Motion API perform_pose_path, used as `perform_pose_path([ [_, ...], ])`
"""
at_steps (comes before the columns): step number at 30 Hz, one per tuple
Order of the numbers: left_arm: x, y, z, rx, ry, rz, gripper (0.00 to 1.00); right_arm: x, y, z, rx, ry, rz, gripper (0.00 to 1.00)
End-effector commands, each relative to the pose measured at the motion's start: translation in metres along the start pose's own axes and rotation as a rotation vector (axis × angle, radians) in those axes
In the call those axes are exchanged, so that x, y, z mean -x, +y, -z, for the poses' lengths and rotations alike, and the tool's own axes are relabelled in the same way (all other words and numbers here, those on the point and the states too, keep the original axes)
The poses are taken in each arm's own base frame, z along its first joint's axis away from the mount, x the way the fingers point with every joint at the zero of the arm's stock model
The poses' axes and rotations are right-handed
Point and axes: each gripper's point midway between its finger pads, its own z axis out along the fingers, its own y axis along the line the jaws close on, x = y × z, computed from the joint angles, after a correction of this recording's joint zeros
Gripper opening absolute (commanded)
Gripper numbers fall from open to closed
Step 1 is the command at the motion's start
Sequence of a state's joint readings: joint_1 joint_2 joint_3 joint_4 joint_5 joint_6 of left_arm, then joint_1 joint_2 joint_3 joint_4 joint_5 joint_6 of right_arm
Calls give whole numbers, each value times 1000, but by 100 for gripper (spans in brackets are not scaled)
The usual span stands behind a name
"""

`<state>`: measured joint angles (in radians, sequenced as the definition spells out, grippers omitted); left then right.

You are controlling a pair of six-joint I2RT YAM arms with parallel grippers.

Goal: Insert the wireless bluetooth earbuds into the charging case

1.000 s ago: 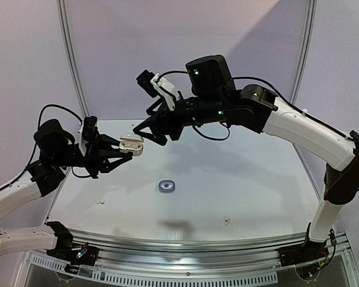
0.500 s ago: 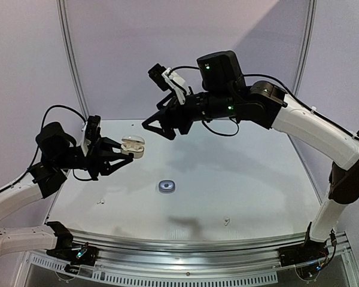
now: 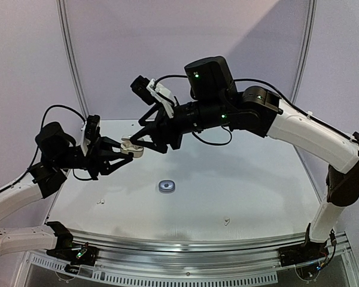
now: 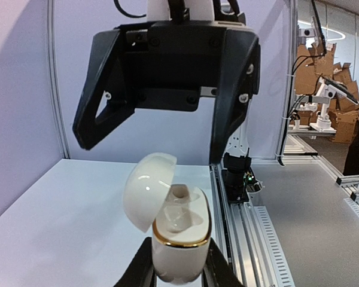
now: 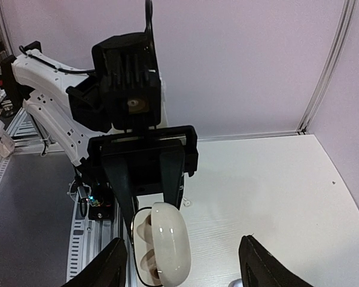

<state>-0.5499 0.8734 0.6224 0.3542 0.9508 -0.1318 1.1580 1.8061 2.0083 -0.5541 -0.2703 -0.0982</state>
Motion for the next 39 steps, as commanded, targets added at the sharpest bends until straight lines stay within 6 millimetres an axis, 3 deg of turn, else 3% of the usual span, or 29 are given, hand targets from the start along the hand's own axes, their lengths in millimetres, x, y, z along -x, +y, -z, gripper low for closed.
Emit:
perform_pose_path([
  [1,5,-5,-1,-12,-14,-25,0,-14,-3,-13,7,47,1,65],
  [5,5,-4,-1,-13,-13,-28,0,-15,0,-14,23,46,3,62],
  [9,4,-5,-1,-18,-12,-38,0,-16,-1,-18,23,45,-4,39],
  [17,6,-9,-1,-34,-22,-107,0,-21,6,-18,70,65,-15,22],
  [21,6,-8,-1,-33,-20,-122,0,-17,12,-16,102,68,-28,7],
  [26,6,-6,-1,-18,-20,-112,1,-15,15,-16,121,69,-44,4],
  [28,7,-1,-1,13,-23,-105,23,-14,14,-16,118,68,-47,4],
  [31,8,0,0,24,-24,-99,34,-13,14,-13,110,67,-48,4],
  [33,7,1,0,25,-22,-89,47,-12,13,-12,102,65,-46,4],
  [36,6,3,0,36,-20,-70,57,-10,10,-10,83,61,-42,4],
  [39,7,2,0,35,-21,-71,56,-8,5,-8,52,58,-30,4],
])
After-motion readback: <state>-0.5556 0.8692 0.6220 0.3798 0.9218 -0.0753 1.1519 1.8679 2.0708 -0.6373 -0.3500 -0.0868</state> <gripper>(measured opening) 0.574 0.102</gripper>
